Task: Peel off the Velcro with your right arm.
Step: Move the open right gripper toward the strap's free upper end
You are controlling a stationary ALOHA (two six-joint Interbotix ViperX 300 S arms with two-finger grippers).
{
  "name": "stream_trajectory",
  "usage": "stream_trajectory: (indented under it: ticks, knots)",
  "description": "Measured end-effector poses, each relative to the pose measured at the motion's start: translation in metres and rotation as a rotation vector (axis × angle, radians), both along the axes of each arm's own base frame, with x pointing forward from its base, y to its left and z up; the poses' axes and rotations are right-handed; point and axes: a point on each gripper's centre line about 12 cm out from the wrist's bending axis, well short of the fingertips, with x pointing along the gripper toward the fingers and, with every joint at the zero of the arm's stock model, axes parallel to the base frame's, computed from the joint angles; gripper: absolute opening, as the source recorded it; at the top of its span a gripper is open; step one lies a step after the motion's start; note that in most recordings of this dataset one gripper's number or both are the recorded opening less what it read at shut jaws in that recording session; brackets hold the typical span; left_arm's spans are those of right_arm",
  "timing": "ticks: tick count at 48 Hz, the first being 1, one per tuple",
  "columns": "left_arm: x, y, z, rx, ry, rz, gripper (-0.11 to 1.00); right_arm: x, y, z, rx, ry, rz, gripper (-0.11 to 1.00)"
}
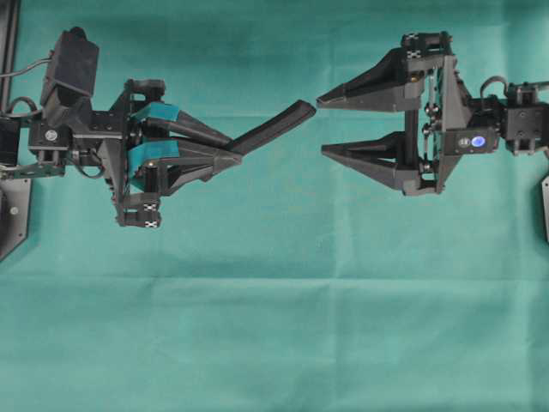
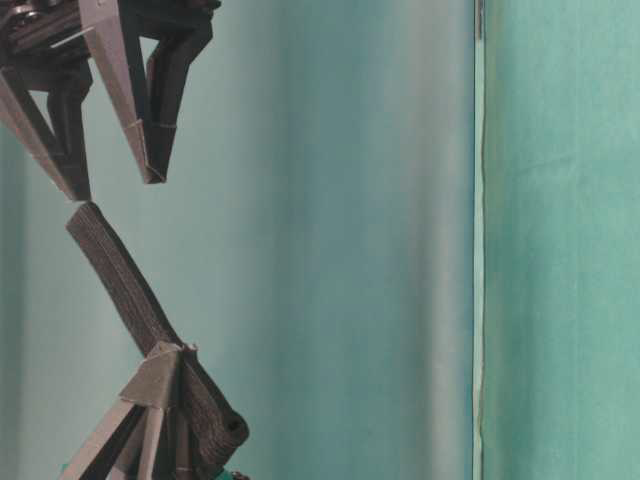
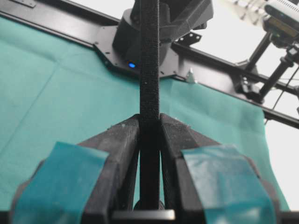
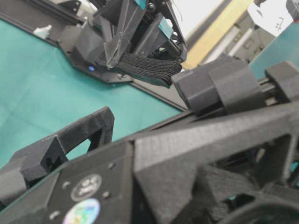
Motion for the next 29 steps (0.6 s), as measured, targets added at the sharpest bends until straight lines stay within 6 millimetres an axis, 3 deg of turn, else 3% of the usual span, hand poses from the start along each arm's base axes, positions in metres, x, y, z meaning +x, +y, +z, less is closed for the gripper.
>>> stream_trajectory:
  ticks: [29]
  knots:
    - [-0.0002, 0.0000, -0.0008, 0.000, 0.003, 0.000, 0.11, 0.0019, -0.0007, -0.0025, 0.001, 0.008, -0.002, 0.76]
